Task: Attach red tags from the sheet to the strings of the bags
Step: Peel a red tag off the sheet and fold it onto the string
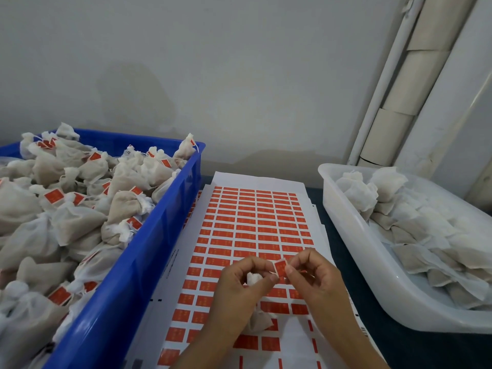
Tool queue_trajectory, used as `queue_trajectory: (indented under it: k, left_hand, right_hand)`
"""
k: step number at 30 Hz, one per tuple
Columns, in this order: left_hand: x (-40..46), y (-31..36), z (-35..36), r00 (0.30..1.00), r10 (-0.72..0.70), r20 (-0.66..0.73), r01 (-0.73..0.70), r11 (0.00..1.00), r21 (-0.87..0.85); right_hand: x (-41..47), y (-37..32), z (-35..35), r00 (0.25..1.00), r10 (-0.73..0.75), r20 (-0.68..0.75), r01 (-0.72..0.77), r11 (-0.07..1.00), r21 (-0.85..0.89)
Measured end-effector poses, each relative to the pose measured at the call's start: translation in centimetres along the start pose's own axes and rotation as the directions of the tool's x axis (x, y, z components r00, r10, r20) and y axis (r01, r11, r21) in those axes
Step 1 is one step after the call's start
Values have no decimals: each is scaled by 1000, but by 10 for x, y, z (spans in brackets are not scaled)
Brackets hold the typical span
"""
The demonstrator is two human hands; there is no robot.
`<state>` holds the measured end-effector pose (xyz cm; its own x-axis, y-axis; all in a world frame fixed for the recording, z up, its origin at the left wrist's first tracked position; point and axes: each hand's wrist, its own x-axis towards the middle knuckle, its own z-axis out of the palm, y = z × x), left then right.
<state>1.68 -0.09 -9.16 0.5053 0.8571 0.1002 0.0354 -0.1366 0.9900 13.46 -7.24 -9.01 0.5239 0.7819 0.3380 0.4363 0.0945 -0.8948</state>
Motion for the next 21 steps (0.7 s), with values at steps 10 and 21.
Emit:
queue_trajectory:
  k: [10, 21]
  left_hand:
    - [0, 1, 1, 1000, 8, 15, -6, 995, -100]
    - [1, -5, 1, 1000, 16, -20, -16, 1000, 6]
  right_hand:
    - [-1, 0, 3, 999, -18, -43, 19, 1000, 10]
    - [-1, -2, 3, 995, 48, -86, -39, 993, 108]
